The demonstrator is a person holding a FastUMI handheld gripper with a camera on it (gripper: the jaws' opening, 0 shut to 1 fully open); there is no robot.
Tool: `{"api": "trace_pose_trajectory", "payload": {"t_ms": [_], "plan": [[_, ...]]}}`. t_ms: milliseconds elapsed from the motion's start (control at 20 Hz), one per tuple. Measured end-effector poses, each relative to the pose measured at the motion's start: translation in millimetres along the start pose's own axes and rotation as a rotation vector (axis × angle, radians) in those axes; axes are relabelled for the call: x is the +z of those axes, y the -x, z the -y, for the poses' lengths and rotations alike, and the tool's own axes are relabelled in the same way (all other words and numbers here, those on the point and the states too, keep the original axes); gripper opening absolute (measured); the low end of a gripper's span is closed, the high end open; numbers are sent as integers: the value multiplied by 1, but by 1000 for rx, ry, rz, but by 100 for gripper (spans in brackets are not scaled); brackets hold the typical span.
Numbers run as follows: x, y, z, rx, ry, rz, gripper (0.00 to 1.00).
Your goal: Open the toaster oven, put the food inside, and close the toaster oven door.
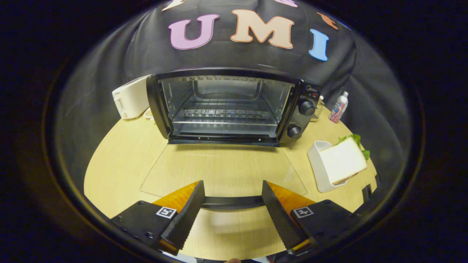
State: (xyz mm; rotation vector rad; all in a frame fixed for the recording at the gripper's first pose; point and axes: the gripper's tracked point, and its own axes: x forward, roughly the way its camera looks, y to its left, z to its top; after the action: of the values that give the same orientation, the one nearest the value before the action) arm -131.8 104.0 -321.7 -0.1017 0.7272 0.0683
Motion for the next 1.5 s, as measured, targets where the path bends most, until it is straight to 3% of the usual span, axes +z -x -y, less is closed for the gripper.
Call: {"api": "trace_pose_trajectory", "payload": {"t_ms": [500,700,850,1250,1500], "plan": [[-13,-10,1,1,-13,-62,99],[3,-5,19,-18,18,-19,100],[26,0,41,-40,-28,55,100],[85,21,142,-198,-251,228,99],[84,29,219,-330,-376,276,99]]}}
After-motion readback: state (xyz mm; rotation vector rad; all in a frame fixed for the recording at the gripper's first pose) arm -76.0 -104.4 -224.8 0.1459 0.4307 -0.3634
